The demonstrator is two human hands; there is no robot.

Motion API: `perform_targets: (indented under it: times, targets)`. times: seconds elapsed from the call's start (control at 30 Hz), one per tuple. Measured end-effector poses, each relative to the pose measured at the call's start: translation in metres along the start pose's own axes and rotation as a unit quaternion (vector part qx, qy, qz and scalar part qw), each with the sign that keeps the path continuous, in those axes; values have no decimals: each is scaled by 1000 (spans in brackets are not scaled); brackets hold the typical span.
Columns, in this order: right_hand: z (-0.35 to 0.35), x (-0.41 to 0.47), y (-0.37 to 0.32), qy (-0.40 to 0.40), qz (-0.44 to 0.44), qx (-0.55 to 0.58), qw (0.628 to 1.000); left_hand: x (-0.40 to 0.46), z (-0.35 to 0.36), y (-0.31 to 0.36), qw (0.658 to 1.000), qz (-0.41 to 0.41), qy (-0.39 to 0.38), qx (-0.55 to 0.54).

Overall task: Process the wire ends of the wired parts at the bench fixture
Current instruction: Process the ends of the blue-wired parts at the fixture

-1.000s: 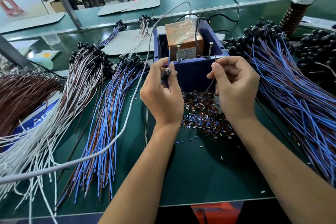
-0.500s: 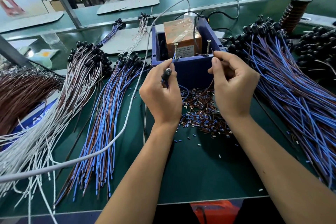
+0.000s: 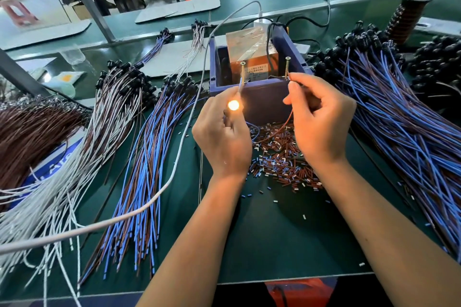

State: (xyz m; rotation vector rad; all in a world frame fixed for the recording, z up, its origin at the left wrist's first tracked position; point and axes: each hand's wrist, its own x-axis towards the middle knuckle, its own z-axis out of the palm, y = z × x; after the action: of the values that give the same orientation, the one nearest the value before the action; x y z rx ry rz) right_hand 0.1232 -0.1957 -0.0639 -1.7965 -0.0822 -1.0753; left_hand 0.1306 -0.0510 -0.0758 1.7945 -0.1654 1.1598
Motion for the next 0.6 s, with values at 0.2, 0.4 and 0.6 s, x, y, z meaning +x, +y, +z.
perform_targets:
  times: [0.2, 0.4, 0.6]
  targets:
    - [0, 0, 2, -4, -6, -6, 1000, 1, -3, 4, 1000, -9, -4, 6]
    - [-3, -1, -1, -9, 15, 1, 1000, 0, -6, 7, 1000, 2, 22, -17]
    - [-20, 2, -5, -1, 43, 6, 999, -1, 2, 31, 993, -49, 28, -99]
